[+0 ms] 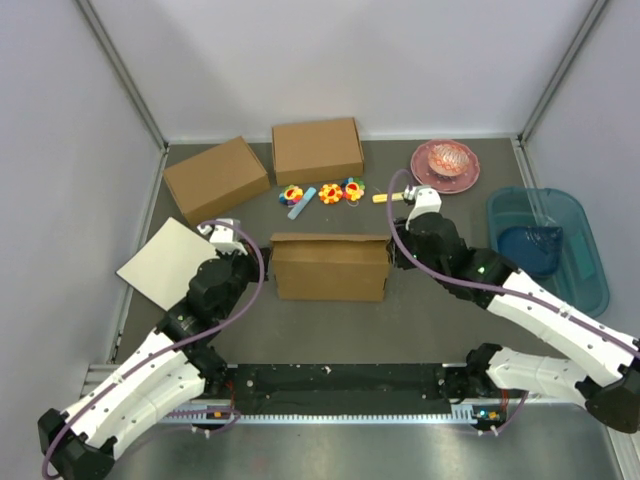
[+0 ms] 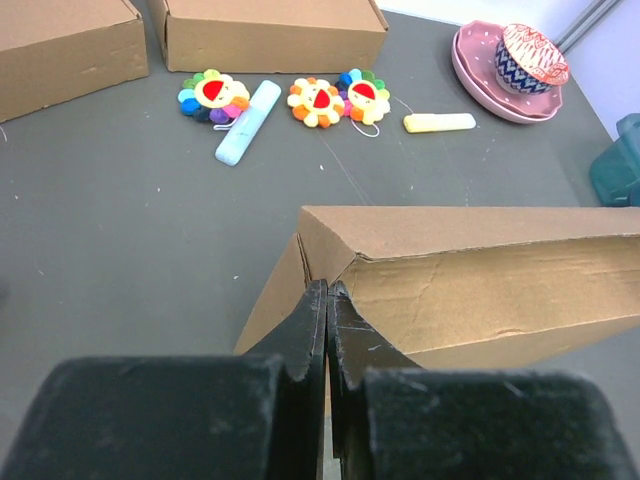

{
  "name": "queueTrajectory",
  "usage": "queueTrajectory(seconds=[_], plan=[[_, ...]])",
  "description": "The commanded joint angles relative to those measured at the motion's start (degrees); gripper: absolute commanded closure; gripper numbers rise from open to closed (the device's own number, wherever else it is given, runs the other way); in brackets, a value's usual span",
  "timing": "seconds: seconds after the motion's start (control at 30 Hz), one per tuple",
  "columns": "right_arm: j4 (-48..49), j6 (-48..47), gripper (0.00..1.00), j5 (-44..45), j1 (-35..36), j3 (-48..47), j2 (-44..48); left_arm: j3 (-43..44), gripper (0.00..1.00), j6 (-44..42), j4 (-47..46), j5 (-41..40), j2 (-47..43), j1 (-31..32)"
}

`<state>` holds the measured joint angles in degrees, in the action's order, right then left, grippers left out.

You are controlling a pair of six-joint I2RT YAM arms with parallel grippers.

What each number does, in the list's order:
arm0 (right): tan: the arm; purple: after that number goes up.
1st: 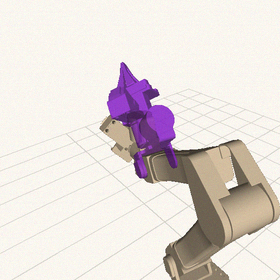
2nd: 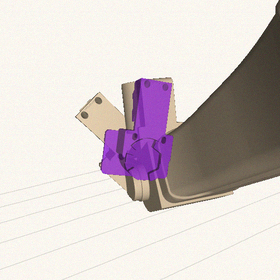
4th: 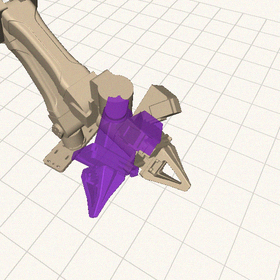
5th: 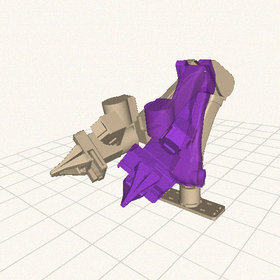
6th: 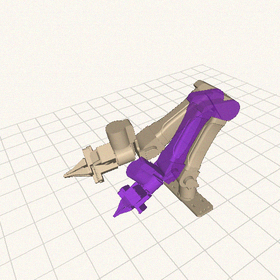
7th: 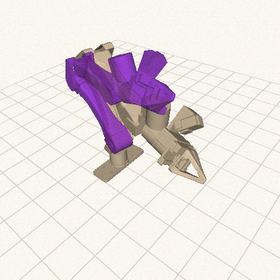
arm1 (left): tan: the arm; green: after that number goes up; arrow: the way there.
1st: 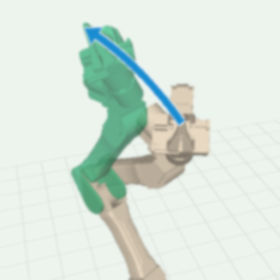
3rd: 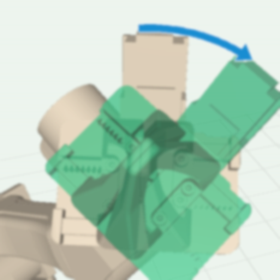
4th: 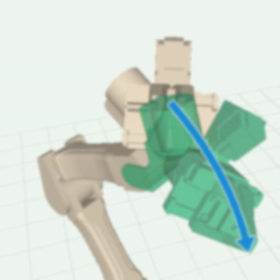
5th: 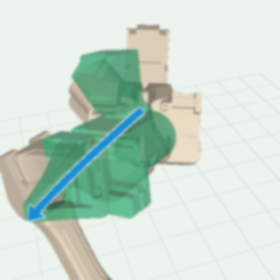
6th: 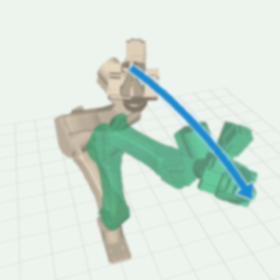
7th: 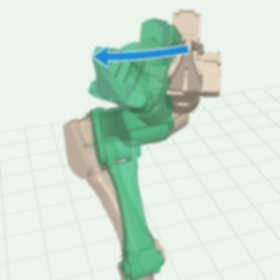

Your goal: Fold the paper box

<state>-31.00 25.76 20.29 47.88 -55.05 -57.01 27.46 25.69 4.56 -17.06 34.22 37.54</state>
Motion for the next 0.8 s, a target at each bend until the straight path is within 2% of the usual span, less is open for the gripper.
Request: queueTrajectory(seconds=[0.0,0.13,0.23,0.3,0.53,0.77], plan=[[0.7,-1.6,0.71,3.0,0.2,-2.3,-2.0,-3.0,1.0,1.1,7.6,1.1,0.6,1.1],[1.6,-1.7,0.77,4.1,0.2,-2.0,-2.7,-3.3,1.0,1.3,8.2,0.6,0.4,1.5],[2.5,-1.7,0.87,4.2,0.2,-1.6,-2.4,-3.4,1.0,1.5,8.3,0.4,0.3,1.6],[2.7,-1.7,1.0,4.1,0.2,-1.1,-2.4,-3.1,1.0,1.3,8.2,0.4,0.4,1.6],[3.0,-0.5,1.0,3.5,0.3,3.6,-0.3,-2.2,1.0,1.4,8.1,0.5,0.9,1.6],[3.5,2.5,1.0,2.2,0.3,12.5,0.4,-1.6,1.0,1.6,7.9,1.1,0.8,1.6]])
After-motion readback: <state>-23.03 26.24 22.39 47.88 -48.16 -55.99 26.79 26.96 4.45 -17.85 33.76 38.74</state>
